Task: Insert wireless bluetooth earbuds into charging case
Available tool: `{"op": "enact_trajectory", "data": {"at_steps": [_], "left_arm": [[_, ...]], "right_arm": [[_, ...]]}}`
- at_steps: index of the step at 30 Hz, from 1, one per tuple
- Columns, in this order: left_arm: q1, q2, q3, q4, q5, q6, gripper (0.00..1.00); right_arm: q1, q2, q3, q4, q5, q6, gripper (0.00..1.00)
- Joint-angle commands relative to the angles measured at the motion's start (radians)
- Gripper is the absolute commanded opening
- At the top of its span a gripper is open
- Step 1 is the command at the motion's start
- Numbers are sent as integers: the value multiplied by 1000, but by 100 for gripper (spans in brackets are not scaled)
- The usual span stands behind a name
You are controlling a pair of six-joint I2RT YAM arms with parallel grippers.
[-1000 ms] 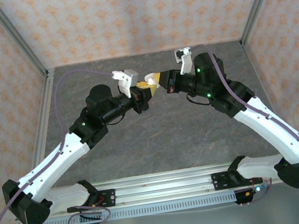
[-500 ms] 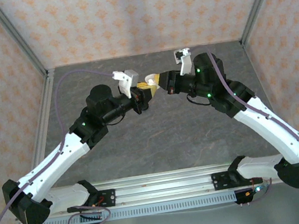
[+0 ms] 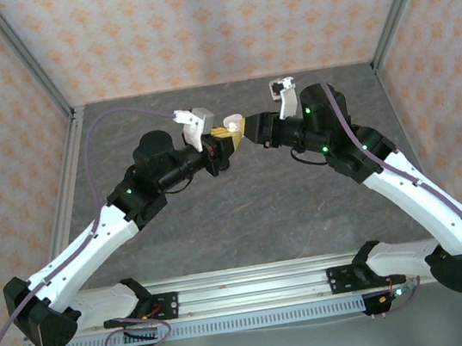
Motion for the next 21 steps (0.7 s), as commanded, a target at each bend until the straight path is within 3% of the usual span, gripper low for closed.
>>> {"op": "enact_trajectory", "data": {"at_steps": [1,6,16,21], "left_arm": [[-5,1,41,56,-5,4,0],[-5,1,39,56,-5,6,0],[-5,-6,33,50,-7,6,0],[-5,-6,35,44,-4,5,0]], "right_arm": [[3,-18,21,-24,1,-6,33],[3,-24,49,-32,12,2,40],[-31,-17,102,-71,-42,55,43],[-43,-7,102,-66,-95,87,35]]}}
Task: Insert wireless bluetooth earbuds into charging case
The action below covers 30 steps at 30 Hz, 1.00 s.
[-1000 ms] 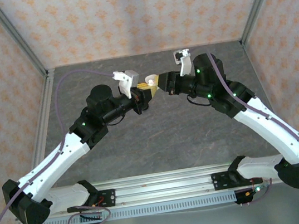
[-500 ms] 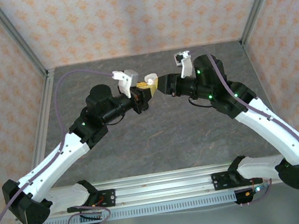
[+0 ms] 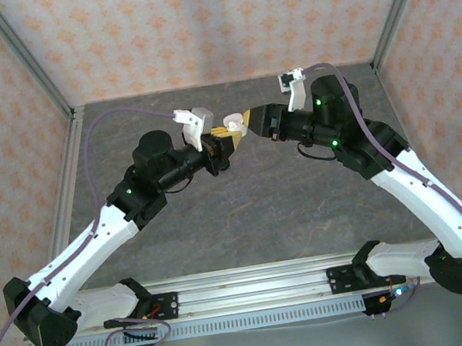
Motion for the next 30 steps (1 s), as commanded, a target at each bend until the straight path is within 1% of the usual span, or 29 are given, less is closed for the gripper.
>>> {"op": "enact_trajectory", "data": {"at_steps": [1,5,8,16,20,30], "left_arm": [[-5,-8,35,34,-4,5,0],[-5,-10,33,26,-4,3,0],[-7,-11,33,26,-2,1,0],[-8,-7,36,25,-2,0,0],[-7,-5,42,20,1,-1,0],[-8,-3,46,17,2,0,0]], "right_arm": [[-4,-3,25,2,-56,36,32],[-4,2,39,16,-89,44,19],[-4,3,42,32,-116,51,14],[-2,25,48,61,-176,67,12],[-2,27,47,62,-184,69,12],[-6,52,51,18,-130,57,10]]}}
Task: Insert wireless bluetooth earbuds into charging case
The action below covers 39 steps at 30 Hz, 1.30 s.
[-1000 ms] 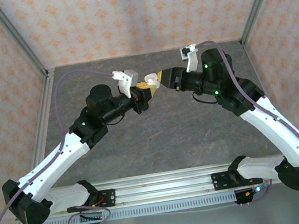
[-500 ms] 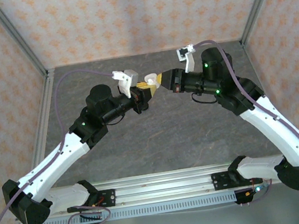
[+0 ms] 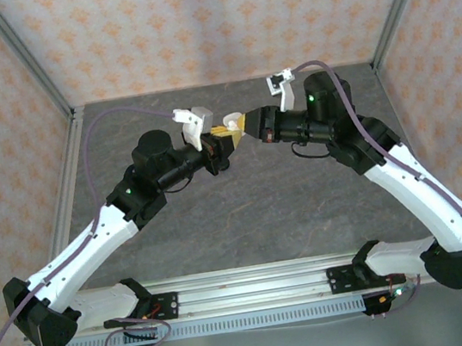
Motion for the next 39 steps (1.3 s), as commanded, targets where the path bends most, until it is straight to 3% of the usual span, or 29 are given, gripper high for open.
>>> {"op": "enact_trajectory", "data": {"at_steps": [1,25,32,36,39], "left_arm": [[-8,-4,37,19,1,1,0],[-8,11,37,27,10,1,0],[-7,10,45,-6,44,22,0],[-8,20,67,-27,117,35,0],[-8,24,73,-11,173,34,0]], "right_arm": [[-7,6,29,-5,18,-2,10],[-48,7,33,-24,13,-5,9],[-118,15,118,-126,28,-72,13],[-175,67,155,-187,-53,-64,26],[-209,114,169,-216,-165,-49,26]]}}
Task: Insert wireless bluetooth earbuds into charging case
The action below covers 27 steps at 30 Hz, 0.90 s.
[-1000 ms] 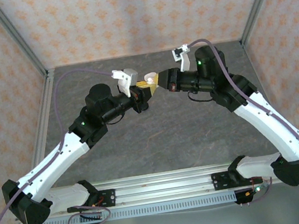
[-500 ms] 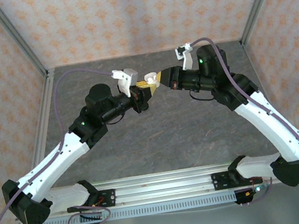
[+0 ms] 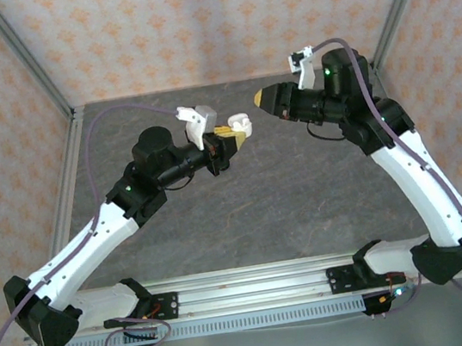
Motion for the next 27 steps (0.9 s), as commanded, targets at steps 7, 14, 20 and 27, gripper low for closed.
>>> {"op": "enact_trajectory", "data": {"at_steps": [7,14,20,27], "left_arm": [[-9,16,63,0,118,22,0],[-9,58,95,-12,133,-3,0],[-8,61,94,-4,115,-17,0],[-7,61,84,6,104,-29,0]], "right_arm": [[-29,77,-51,42,-336,105,11],[-25,28,-145,222,-442,194,10],[-26,11,-177,264,-499,212,10],[-25,-4,-201,277,-541,207,9]]}}
